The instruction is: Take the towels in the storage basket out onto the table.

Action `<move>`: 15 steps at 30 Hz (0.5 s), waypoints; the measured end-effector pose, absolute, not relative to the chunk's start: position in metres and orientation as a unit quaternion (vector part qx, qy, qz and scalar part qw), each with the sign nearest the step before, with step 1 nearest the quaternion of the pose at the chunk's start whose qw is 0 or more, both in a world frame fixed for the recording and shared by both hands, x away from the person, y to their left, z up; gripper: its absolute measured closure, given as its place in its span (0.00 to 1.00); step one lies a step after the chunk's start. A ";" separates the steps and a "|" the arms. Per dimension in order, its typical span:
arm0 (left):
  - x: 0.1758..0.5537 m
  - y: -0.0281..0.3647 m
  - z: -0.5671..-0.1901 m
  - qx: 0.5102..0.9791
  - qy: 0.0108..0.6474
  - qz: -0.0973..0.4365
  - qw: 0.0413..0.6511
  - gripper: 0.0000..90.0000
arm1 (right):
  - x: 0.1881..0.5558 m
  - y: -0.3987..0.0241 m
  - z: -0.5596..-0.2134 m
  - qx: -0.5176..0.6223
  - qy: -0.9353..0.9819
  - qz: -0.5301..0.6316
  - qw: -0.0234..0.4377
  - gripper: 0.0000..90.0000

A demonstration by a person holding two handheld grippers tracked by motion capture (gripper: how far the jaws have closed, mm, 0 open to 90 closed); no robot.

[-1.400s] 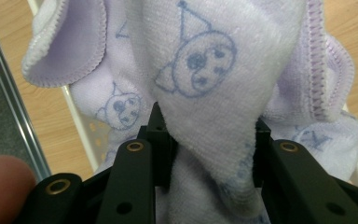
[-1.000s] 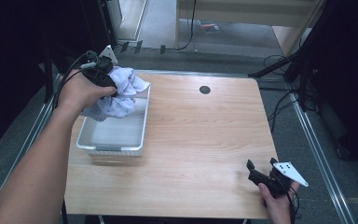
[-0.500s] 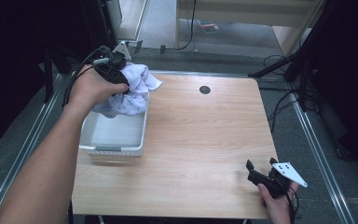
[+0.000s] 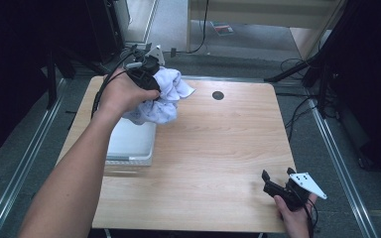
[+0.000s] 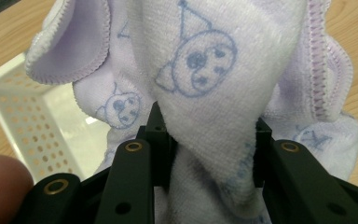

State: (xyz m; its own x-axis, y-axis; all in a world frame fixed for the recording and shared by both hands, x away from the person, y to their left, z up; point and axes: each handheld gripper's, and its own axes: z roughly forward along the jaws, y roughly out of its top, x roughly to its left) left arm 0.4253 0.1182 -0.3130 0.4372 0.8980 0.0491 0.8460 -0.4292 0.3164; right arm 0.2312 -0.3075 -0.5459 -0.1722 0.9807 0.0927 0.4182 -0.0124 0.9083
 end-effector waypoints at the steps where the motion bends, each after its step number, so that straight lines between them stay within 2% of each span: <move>1: 0.425 0.118 -0.313 0.839 0.520 0.106 0.123 0.72 | 0.231 -0.307 -0.546 0.559 0.626 0.441 0.319 0.09; 15: 0.426 0.076 -0.325 0.852 0.496 0.092 0.138 0.72 | 0.231 -0.308 -0.546 0.555 0.627 0.442 0.321 0.09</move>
